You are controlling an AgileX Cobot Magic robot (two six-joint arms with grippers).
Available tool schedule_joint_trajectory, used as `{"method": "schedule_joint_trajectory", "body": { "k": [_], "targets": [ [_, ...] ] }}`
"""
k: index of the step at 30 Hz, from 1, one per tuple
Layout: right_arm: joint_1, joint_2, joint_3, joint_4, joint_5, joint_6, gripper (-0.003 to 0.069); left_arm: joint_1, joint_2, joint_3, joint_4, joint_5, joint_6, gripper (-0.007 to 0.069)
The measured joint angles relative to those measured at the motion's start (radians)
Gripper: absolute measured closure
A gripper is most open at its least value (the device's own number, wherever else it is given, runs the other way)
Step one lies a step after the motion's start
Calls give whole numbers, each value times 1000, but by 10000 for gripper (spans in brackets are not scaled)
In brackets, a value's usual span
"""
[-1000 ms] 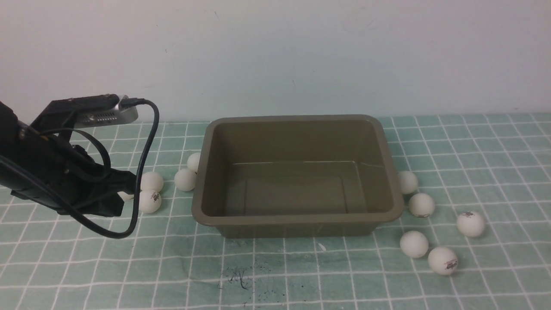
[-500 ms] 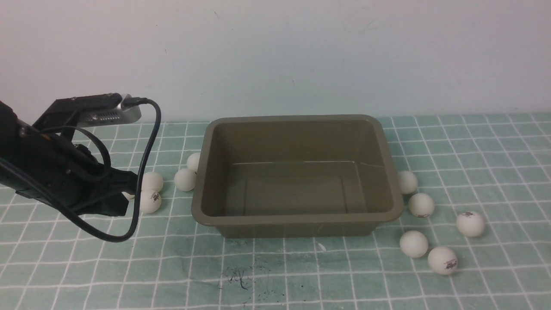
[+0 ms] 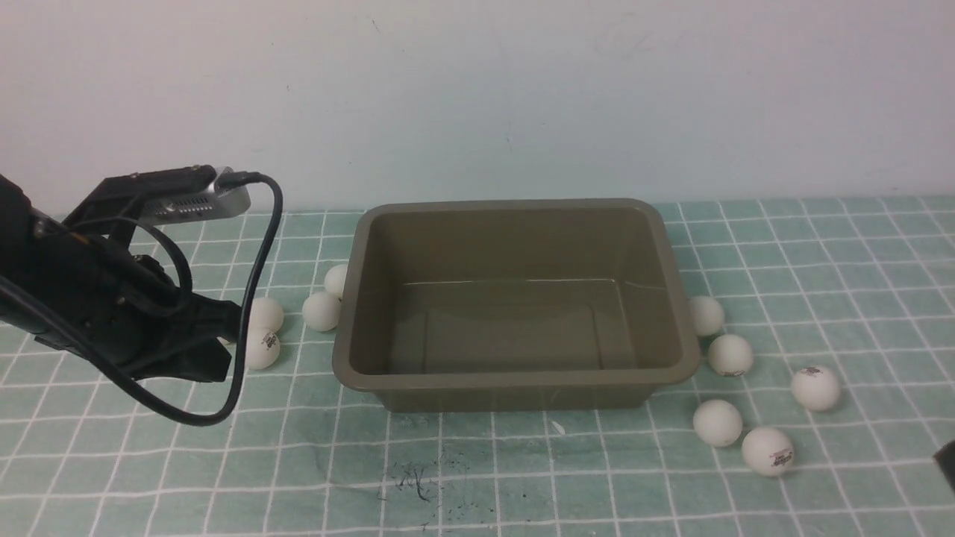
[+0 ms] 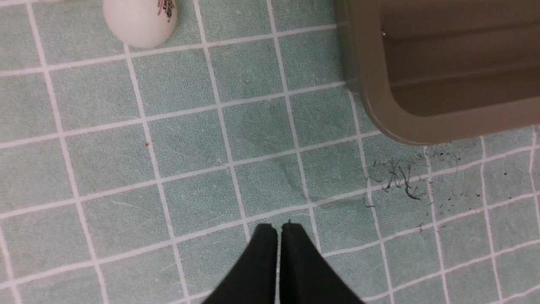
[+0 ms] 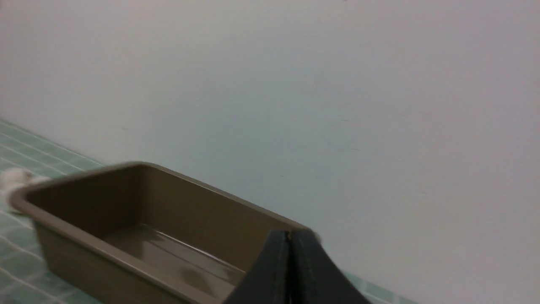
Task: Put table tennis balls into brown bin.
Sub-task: 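Reach for and grasp a ping pong ball on the table beside the basket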
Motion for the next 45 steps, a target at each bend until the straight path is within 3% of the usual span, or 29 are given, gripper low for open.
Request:
{"method": "schedule_joint_trajectory", "body": {
  "k": [5,19,23,27,30,32,33,34,36,37,38,39,40,41,45],
  "targets": [
    [0,0,3,2,-85,109,673,0,0,0,-1,-19,10,629],
    [0,0,3,-44,-307,123,673,0,27,-100,-1,-67,-22,629],
    [0,0,1,-34,-304,128,673,0,30,-100,9,-67,-25,629],
    [0,20,-87,298,28,268,673,0,30,-102,111,-67,-69,629],
    [0,67,-186,411,308,247,673,0,31,-102,163,-64,-133,629],
    [0,118,-271,445,462,163,673,0,32,-102,193,-52,-175,629],
    [0,187,-338,471,605,41,673,0,34,-102,218,-38,-207,629],
    [0,197,-348,475,623,23,673,0,36,-102,220,-37,-210,629],
    [0,355,-478,592,877,-221,672,0,46,-102,244,-12,-238,629],
    [0,370,-488,606,899,-267,672,0,48,-102,245,-9,-239,629],
    [0,530,-595,799,1116,-494,671,0,59,-103,252,15,-245,629],
    [0,530,-595,799,1116,-494,671,0,63,-104,253,22,-246,629],
    [0,689,-686,1014,1364,-741,671,0,88,-105,254,54,-247,629],
    [0,777,-729,1138,1471,-906,671,0,110,-110,254,77,-247,629],
    [0,1007,-818,1519,1619,-1271,669,26,198,-172,250,119,-246,629]
  ]
}}
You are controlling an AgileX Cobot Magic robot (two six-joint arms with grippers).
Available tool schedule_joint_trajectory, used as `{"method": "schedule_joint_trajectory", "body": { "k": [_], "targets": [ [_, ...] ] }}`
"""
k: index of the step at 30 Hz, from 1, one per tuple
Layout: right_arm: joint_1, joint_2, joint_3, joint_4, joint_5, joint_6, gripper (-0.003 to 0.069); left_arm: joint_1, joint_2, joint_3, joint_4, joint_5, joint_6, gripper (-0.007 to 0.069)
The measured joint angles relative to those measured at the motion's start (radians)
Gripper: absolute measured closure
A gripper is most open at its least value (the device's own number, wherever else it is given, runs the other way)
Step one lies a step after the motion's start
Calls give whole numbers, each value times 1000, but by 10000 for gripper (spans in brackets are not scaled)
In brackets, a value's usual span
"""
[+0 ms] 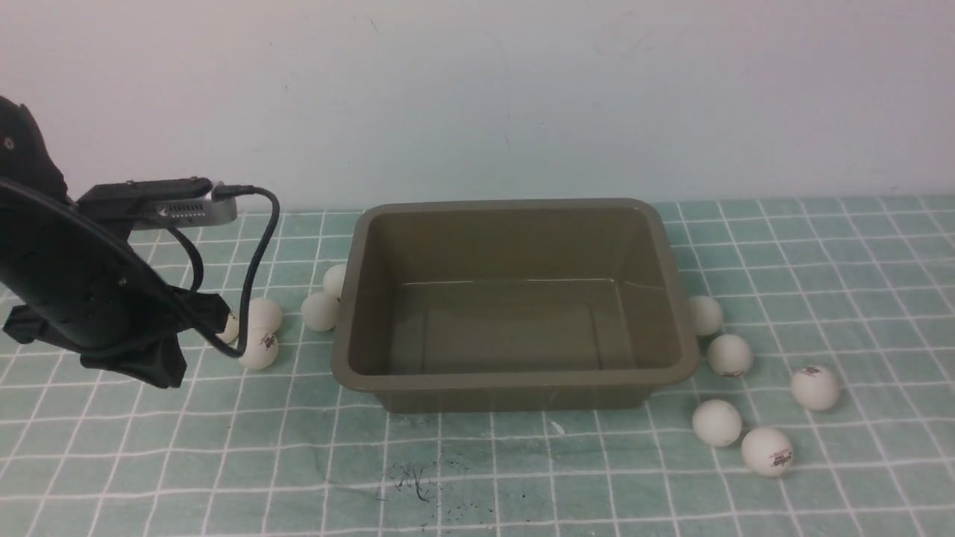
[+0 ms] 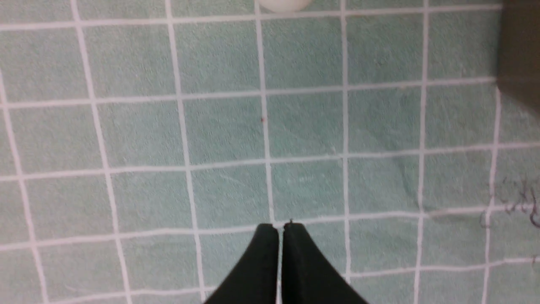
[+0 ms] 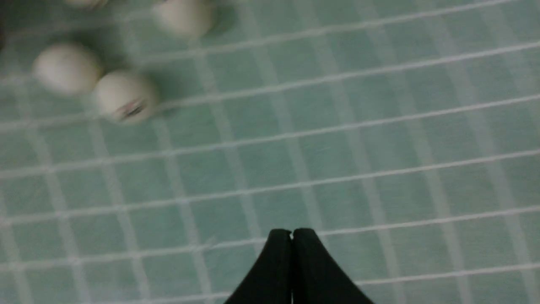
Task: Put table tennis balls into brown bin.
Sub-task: 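Reach for and grasp a ping pong ball on the table beside the basket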
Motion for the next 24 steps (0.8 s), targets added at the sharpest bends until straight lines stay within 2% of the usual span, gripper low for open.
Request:
{"method": "schedule_joint_trajectory", "body": {
  "k": [2,4,10,12,15,16,18,20,22,24],
  "targets": [
    [0,51,-15,118,3,-78,669,30,39,-54,-6,1,0,629],
    [0,63,-18,148,-11,-106,669,55,70,-98,-8,-4,6,629],
    [0,65,-25,100,-78,-124,669,72,169,-204,-28,-88,168,609],
    [0,65,-25,69,-84,-124,669,65,209,-209,-40,-162,214,545],
    [0,65,-25,58,-88,-124,669,65,264,-209,-45,-244,221,414],
    [0,65,-25,58,-88,-124,669,65,268,-209,-45,-250,221,404],
    [0,65,-25,58,-93,-124,669,65,315,-209,-49,-301,217,289],
    [0,65,-25,58,-95,-124,669,65,351,-209,-63,-340,210,207],
    [0,65,-25,58,-95,-124,669,65,388,-209,-76,-358,208,163],
    [0,65,-25,58,-96,-124,669,65,403,-209,-77,-361,207,158]
  ]
}}
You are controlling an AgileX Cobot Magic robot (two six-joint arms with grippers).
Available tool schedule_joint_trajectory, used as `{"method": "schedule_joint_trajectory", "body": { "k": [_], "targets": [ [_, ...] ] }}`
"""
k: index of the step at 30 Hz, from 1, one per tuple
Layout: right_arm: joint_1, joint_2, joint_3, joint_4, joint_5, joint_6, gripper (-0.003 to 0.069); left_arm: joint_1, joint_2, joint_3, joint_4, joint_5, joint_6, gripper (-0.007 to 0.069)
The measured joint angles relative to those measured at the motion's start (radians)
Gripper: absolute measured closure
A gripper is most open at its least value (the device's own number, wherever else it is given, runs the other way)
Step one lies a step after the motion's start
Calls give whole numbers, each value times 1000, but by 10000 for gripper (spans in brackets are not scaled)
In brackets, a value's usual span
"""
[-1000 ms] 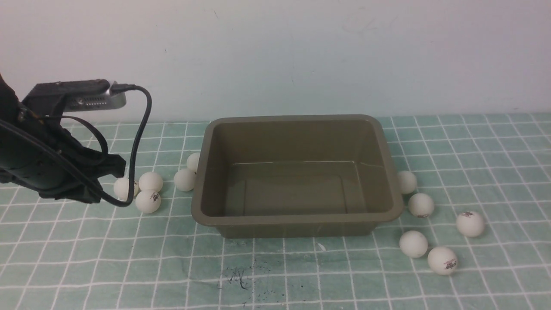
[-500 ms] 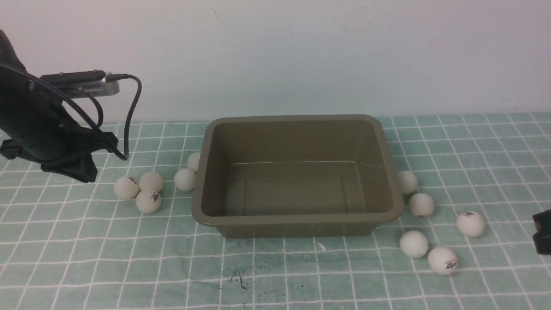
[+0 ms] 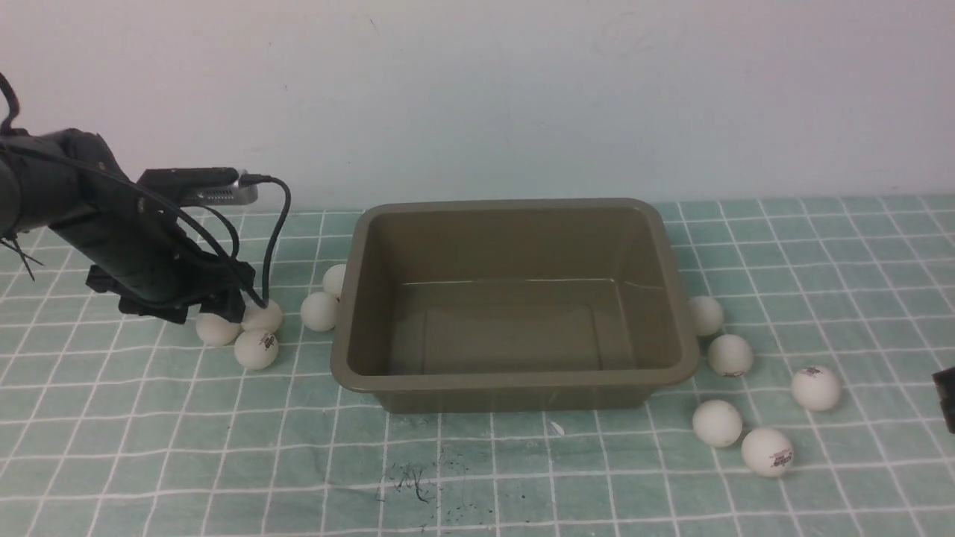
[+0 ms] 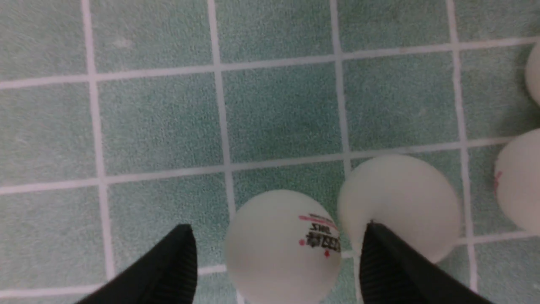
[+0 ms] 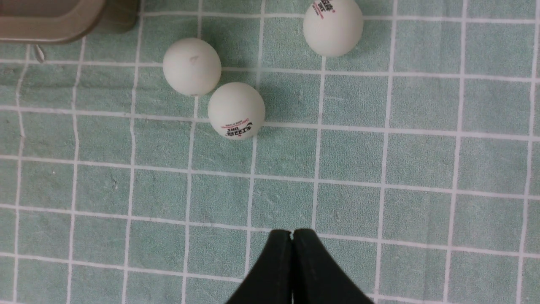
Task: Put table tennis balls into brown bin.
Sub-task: 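Reach for and grasp a ping pong ball on the table beside the basket, then drop the ball into the bin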
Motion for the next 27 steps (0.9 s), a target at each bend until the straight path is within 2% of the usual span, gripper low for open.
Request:
{"method": "schedule_joint_trajectory", "body": {
  "k": [1,4,10,13,16,18,19,23,24,25,26,27],
  "targets": [
    [0,0,0,-1,-1,1,669,0,18,0,0,-12,-1,169],
    [0,0,0,-2,-5,1,669,0,38,-1,7,-13,-12,281],
    [0,4,0,-3,-38,1,664,0,-13,-3,100,42,-32,274],
    [0,35,-9,-3,-138,1,631,-5,-130,-3,99,93,-36,274],
    [0,125,-47,4,-232,1,552,-52,-232,-4,-13,122,16,274],
    [0,215,-75,5,-283,1,459,-120,-264,-4,-123,129,97,274],
    [0,232,-79,5,-287,1,451,-126,-264,-4,-131,129,97,274],
    [4,402,-117,4,-341,-1,272,-255,-237,-4,-237,150,199,272],
    [9,452,-125,2,-352,-10,228,-284,-220,-4,-245,150,207,250],
    [9,452,-126,1,-352,-11,228,-289,-217,-4,-246,150,207,250],
    [19,509,-132,0,-384,-25,174,-320,-191,-4,-252,151,203,180],
    [20,514,-132,0,-384,-27,174,-322,-188,-4,-253,151,202,172]
  ]
}}
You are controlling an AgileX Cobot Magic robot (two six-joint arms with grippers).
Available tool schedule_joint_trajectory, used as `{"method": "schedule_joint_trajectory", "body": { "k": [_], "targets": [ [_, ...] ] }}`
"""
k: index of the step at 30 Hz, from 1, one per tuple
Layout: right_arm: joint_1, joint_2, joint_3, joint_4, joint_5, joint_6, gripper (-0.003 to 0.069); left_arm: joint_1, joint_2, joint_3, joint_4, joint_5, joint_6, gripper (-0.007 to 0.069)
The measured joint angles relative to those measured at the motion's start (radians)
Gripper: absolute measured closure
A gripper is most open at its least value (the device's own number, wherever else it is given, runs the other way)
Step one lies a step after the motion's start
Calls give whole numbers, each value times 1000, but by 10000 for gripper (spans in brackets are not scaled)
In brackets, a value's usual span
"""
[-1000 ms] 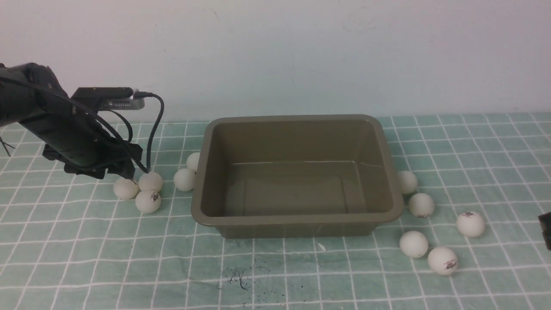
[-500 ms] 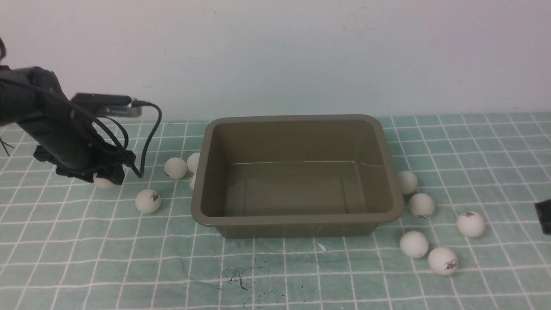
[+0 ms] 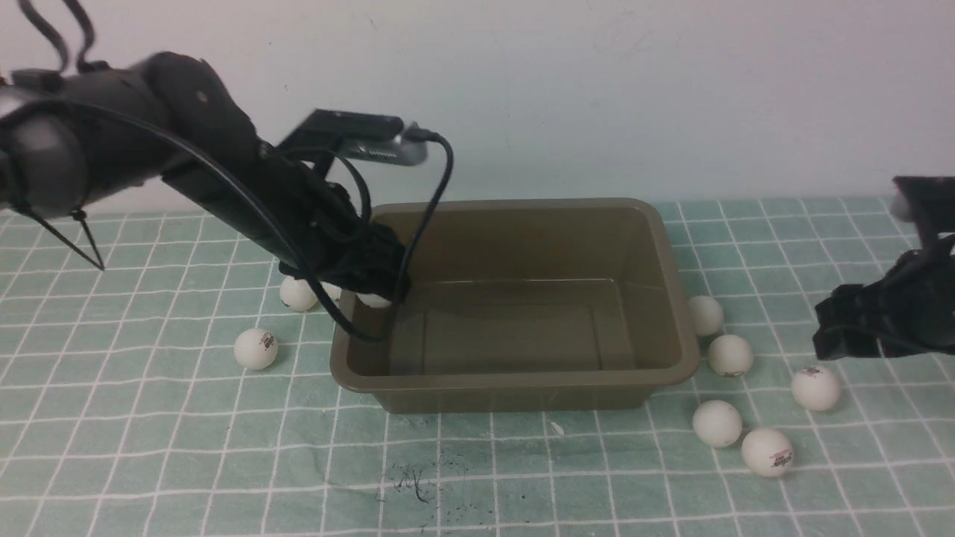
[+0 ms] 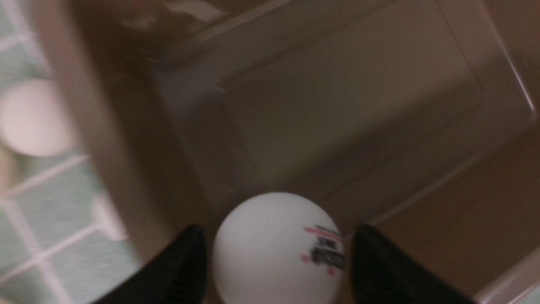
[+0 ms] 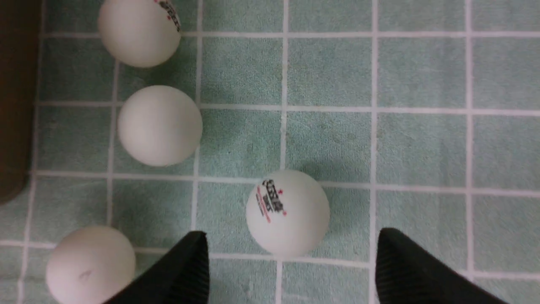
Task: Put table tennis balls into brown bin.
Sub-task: 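Drop the ball into the bin, then reach for and grasp a ping pong ball on the table, then release the ping pong ball into the bin and lift the gripper away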
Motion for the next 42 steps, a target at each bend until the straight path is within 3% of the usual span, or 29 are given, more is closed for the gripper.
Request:
{"method": "schedule_joint_trajectory", "body": {
  "k": [3,7,10,13,14,17,20,27,30,35,38,39,42],
  "targets": [
    [8,92,-2,1,-53,-14,131,-15,25,1,2,2,-50,61],
    [9,182,-7,-26,-75,-14,141,22,7,-31,62,52,-129,83],
    [10,232,-10,-49,-75,-17,193,83,-39,-70,130,92,-182,230],
    [10,245,-20,-60,-82,-18,309,167,-107,-83,185,118,-202,470],
    [10,245,-21,-61,-82,-18,307,196,-127,-83,194,132,-204,534],
    [10,238,-34,-62,-61,-18,302,278,-166,-76,210,173,-206,608],
    [10,184,-49,-43,14,-18,302,361,-177,-50,211,203,-206,629],
    [54,-42,-127,152,93,-62,302,418,-177,65,203,202,-194,629],
    [149,-56,-147,290,43,-120,302,382,-177,118,201,190,-167,629],
    [278,42,-218,342,5,-185,302,312,-167,144,199,154,-130,610],
    [310,104,-269,345,16,-194,302,275,-149,144,194,145,-116,546],
    [314,134,-308,345,35,-196,280,250,-124,145,190,128,-108,465],
    [312,137,-352,341,100,-198,182,229,-79,145,188,52,-104,322]
  ]
}}
